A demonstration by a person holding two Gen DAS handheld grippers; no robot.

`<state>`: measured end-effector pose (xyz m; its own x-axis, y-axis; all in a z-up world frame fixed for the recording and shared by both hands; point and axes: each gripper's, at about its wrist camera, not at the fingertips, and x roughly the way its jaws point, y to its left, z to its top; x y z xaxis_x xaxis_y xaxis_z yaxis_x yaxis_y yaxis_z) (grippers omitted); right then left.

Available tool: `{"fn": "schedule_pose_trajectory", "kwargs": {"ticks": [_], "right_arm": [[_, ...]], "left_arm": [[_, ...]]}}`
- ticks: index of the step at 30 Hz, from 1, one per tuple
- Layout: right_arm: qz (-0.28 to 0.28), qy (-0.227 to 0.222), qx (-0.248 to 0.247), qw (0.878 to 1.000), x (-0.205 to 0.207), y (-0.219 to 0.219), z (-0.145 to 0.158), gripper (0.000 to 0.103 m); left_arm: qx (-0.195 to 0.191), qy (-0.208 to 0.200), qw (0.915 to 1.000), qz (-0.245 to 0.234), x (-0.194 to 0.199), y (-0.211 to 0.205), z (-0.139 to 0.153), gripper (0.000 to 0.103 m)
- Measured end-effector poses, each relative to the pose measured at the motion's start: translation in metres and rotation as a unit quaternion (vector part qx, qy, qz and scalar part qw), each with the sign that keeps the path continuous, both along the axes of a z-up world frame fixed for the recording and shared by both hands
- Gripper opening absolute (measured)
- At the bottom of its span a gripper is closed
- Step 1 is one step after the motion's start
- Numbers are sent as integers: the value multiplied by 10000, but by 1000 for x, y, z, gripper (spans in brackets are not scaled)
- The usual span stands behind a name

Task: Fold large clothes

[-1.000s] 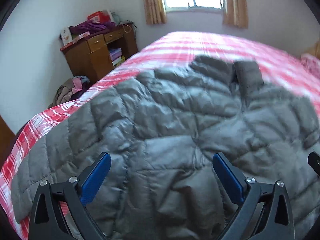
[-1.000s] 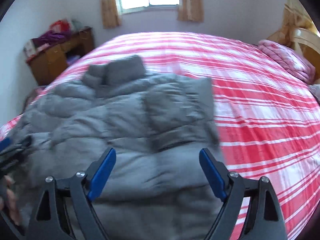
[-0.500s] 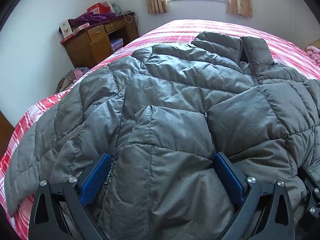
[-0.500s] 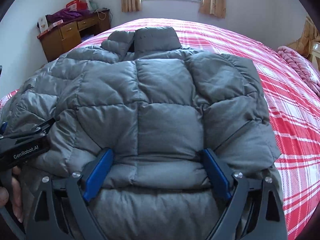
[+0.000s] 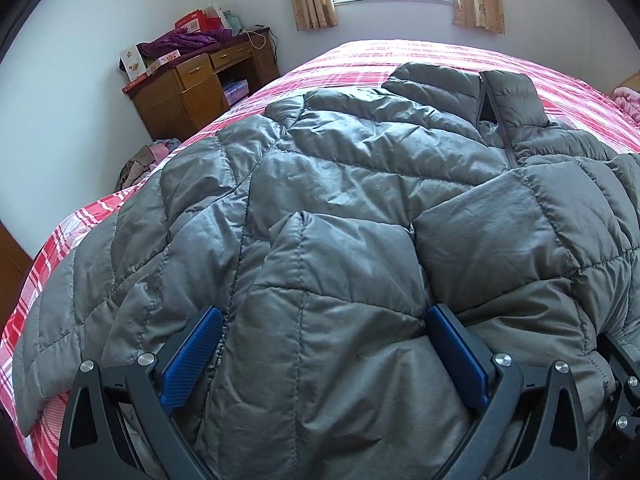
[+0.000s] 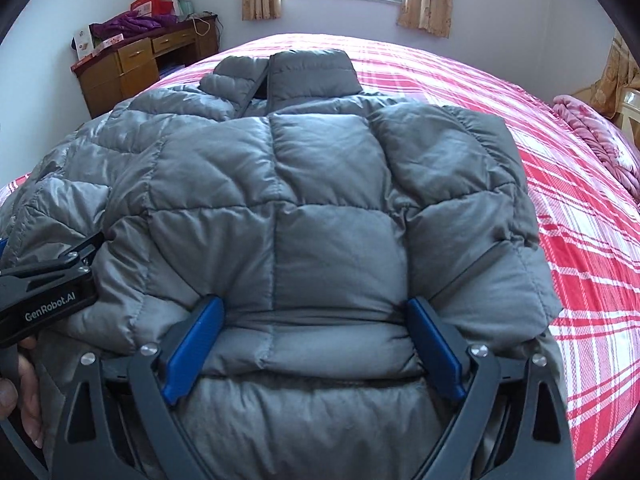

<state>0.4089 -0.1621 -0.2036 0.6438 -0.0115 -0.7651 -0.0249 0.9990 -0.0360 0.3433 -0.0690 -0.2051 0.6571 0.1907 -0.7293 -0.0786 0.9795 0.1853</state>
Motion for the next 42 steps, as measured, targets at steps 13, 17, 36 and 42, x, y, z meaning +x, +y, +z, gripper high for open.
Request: {"fn": "schedule_pose_trajectory", "kwargs": {"ticks": [13,17,36,42], "right_arm": [[14,91,-27,10000,2,-1,3,96],[-84,-147,-2,9999,-26,-10,28,97],[119,-683,276,9972,-173,2,38,99],[122,-795,168,9966,-180,5,40,99]], "left_arm": [[-165,309,9993,-119,-1,19,22,102],[-378,-156,9989,-218,-40,61,72,102],[-1613,226,9625,2170,-166,353,34,102],[-1884,311,9599,2054,-149,345,19,69]]}}
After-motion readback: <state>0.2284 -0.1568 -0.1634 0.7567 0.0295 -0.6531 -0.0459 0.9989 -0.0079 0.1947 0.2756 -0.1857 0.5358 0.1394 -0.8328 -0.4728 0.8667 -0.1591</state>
